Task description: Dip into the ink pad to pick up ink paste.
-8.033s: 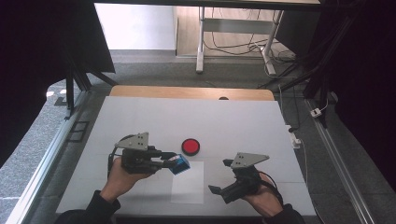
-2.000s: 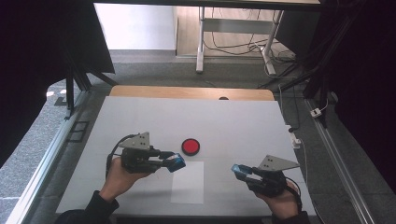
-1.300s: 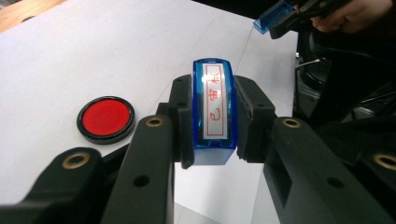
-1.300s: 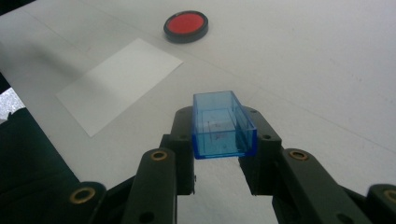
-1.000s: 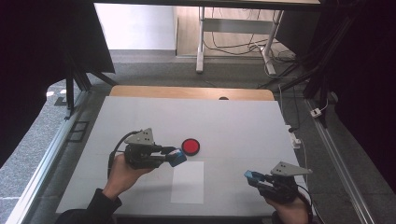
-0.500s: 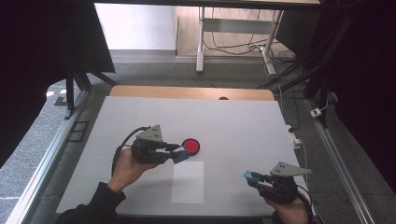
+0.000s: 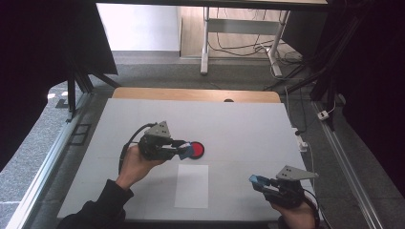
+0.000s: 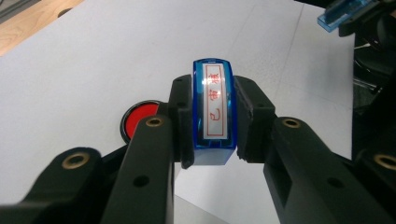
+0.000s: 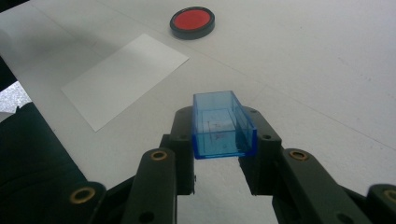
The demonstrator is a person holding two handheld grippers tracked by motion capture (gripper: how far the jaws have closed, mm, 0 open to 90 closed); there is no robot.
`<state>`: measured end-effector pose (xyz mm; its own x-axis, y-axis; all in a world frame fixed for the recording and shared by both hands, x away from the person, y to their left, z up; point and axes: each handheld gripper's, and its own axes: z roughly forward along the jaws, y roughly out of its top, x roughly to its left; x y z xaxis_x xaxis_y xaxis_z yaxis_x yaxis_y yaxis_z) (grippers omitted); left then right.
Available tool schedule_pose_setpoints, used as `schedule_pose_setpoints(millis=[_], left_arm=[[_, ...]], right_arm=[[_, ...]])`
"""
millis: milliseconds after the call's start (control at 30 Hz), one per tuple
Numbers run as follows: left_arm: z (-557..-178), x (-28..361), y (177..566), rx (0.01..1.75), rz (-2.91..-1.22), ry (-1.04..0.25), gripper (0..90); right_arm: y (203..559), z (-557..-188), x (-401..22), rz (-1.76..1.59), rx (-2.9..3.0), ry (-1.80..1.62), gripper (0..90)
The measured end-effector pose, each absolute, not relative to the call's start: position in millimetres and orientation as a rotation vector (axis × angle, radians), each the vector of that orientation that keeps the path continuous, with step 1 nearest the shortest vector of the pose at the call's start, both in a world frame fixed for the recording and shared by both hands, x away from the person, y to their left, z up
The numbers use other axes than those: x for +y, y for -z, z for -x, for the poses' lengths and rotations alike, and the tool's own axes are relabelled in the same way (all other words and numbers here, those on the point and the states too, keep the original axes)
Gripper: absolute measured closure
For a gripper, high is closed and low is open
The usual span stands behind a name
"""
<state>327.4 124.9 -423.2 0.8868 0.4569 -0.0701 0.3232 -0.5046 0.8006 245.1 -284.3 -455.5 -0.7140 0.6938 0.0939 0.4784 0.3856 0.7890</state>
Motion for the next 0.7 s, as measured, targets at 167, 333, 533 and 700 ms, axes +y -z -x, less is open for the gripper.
schedule_pose_setpoints(millis=[167,333,533,700], left_arm=[[-334.8,120.6,425.1,0.577,-2.142,-0.202,70.9],[-343.2,116.6,427.8,0.596,-2.139,-0.198,70.9],[-352.4,111.5,432.3,0.612,-2.137,-0.192,70.9],[-359.1,106.6,435.3,0.614,-2.145,-0.191,70.9]], right_arm=[[455.6,-245.1,-284.2,-1.033,2.396,-1.240,69.2],[455.7,-245.0,-284.0,-1.027,2.401,-1.240,69.2],[455.3,-244.6,-283.9,-1.019,2.406,-1.231,69.1],[455.7,-245.0,-283.9,-1.024,2.404,-1.241,69.2]])
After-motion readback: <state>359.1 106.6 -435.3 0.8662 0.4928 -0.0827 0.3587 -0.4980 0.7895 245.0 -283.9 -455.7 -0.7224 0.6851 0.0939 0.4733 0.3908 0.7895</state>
